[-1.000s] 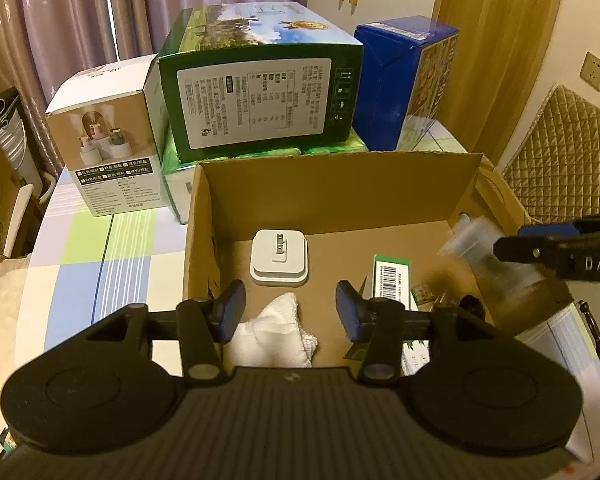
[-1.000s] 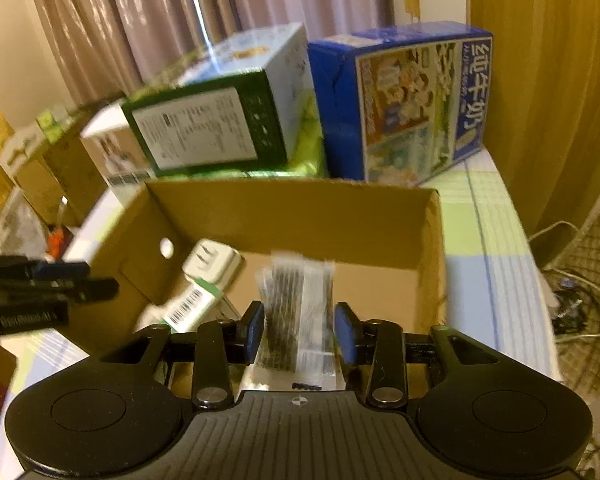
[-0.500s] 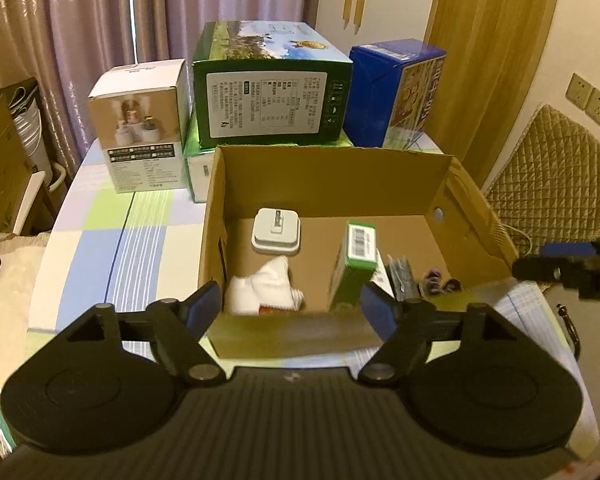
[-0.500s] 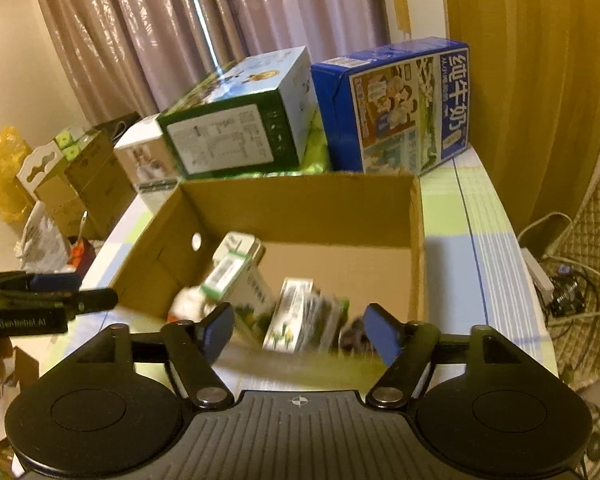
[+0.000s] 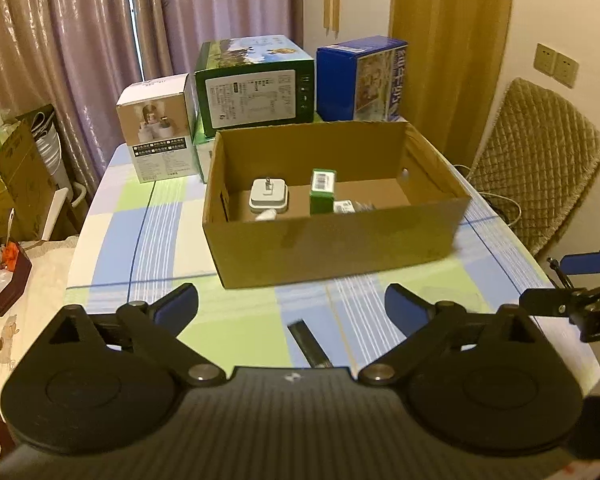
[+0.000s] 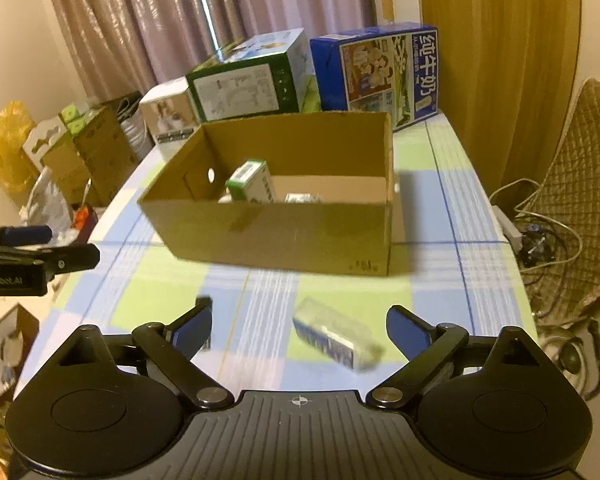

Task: Organize objects
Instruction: 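Move both tools back from the box over the lighter and plastic box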

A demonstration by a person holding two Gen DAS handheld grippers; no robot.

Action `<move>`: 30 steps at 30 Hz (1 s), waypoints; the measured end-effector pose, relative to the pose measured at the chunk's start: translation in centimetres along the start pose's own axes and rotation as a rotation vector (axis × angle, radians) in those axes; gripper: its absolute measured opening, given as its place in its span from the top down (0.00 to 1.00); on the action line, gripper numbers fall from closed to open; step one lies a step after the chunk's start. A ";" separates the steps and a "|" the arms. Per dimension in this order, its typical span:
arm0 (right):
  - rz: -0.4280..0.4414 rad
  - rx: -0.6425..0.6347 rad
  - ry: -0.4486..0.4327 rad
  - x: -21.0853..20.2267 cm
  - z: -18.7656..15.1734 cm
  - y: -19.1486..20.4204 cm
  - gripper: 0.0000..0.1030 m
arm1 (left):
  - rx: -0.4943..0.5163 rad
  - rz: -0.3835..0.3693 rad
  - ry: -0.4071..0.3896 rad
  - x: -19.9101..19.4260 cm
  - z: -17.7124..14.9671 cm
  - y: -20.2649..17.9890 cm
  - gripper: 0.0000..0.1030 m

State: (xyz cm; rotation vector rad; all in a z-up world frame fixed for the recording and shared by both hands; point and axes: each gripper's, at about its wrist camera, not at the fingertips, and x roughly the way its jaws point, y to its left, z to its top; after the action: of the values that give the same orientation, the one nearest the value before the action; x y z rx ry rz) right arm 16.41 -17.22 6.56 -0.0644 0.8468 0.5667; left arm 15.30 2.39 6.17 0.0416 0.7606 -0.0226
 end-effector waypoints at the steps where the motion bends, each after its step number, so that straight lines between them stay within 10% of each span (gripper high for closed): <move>1: 0.001 -0.001 -0.001 -0.4 -0.5 0.1 0.10 | -0.002 0.001 -0.004 -0.5 -0.5 -0.1 0.01; 30: -0.036 -0.009 0.052 -2.7 -6.2 0.6 0.05 | -0.070 0.003 0.078 -3.7 -8.2 -1.4 0.01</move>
State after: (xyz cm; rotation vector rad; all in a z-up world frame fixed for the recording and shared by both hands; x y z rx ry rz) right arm 10.46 -19.62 4.49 -0.1024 0.8919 0.5365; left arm 6.90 1.39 2.71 -0.0232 0.8383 0.0081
